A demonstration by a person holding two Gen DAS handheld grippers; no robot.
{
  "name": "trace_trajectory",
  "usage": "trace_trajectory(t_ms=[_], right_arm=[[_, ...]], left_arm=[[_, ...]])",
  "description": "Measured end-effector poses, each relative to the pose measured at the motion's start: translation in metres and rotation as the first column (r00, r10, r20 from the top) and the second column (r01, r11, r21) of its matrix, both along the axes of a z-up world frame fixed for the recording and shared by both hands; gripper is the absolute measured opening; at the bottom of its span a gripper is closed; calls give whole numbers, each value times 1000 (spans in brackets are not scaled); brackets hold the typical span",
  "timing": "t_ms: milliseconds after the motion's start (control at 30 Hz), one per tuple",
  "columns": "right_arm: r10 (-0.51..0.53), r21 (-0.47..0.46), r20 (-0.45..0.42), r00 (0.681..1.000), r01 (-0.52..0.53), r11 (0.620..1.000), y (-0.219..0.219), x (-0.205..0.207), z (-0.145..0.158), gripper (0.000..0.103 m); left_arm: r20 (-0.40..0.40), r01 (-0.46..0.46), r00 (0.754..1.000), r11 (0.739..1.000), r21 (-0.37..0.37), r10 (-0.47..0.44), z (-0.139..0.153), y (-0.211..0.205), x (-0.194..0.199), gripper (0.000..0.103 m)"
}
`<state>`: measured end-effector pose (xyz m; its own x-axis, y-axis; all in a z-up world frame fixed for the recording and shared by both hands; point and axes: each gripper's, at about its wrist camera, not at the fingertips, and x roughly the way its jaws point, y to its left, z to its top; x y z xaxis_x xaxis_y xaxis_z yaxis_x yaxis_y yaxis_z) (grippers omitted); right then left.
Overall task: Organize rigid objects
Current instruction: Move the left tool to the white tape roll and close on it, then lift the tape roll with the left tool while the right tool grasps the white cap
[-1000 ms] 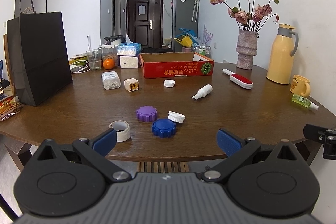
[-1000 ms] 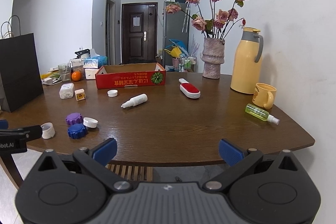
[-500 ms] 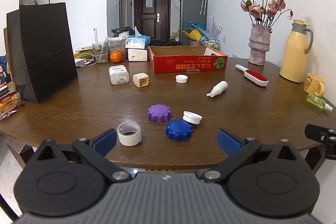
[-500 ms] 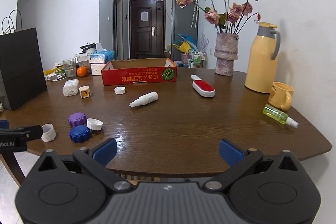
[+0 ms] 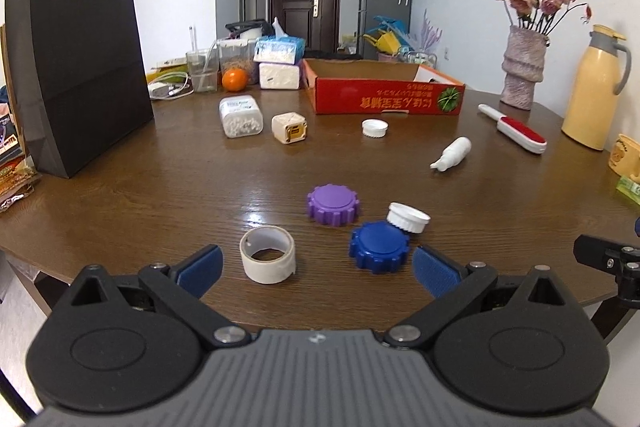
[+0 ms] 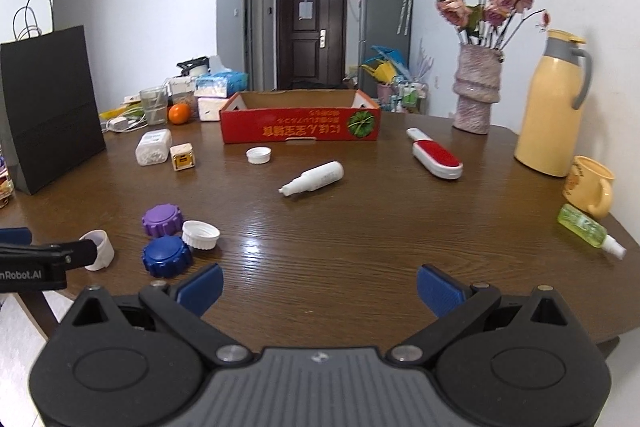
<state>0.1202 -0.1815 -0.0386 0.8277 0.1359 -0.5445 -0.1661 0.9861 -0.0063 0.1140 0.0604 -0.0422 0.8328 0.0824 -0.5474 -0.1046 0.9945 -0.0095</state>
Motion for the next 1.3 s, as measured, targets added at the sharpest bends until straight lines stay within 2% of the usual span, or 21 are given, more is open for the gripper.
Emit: trace_trajectory(t_ms=[433,600,767,967,1300], right_arm=[[72,-10,-68,995,-73,997,39,53,-21,102],[91,-13,-94,991,-93,996,53,69,-28,99],[109,-13,-113,988,-112,994,66,80,-34,98],[122,-12,-117,986,-125,992,79,90,-37,98],[138,2,-124,983,-139,990,93,107,-43,95]], left_arm=[[-69,-53,996,999,-8,52,-26,32,41,101],[-95,-51,994,999,2,51,-37,39,55,83],[-106,-35,994,999,0,34,-44,44,64,72],[-120,14,993,1000,-12,-16,-48,47,70,45],[-110,23,994,1000,-15,-24,-48,52,73,44]])
